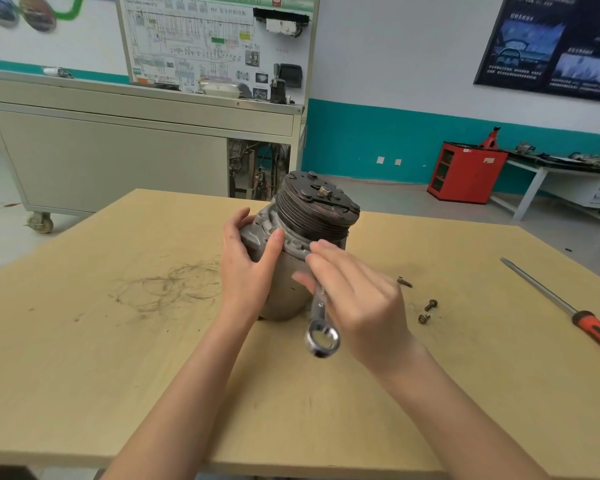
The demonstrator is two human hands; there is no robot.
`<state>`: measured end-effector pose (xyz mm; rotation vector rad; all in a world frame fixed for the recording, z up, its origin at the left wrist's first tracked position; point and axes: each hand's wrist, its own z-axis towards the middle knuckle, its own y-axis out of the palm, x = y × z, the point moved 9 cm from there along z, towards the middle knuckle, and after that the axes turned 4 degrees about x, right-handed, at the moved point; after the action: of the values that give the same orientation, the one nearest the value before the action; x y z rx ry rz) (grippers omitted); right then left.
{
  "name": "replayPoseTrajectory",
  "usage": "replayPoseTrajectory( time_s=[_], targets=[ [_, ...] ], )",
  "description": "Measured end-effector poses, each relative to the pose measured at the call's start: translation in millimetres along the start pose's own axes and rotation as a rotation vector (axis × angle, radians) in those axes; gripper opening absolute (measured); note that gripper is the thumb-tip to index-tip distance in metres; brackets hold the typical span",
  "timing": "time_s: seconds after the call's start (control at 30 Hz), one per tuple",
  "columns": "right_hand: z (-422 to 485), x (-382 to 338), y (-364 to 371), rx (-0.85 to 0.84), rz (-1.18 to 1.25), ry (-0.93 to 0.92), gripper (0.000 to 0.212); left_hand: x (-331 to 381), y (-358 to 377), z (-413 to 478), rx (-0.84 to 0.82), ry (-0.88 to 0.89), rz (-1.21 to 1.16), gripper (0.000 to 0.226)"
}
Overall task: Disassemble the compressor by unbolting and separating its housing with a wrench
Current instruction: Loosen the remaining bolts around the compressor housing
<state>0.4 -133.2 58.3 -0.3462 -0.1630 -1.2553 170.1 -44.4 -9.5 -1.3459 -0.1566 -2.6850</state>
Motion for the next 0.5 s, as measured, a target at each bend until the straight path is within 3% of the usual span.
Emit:
replayPoseTrajectory(
  time_s=[0.27, 0.5],
  targets=[
    [-0.7, -7.8, 8.0, -0.032, -0.108, 0.040, 0.026, -0.3, 0.4, 0.7, 0.009, -0.005, -0.016, 0.061],
    [-3.6, 6.4, 0.7, 0.005, -0.021, 0.179, 0.022, -2.3, 0.3, 0.9, 0.020, 0.004, -0.002, 0.053]
  ],
)
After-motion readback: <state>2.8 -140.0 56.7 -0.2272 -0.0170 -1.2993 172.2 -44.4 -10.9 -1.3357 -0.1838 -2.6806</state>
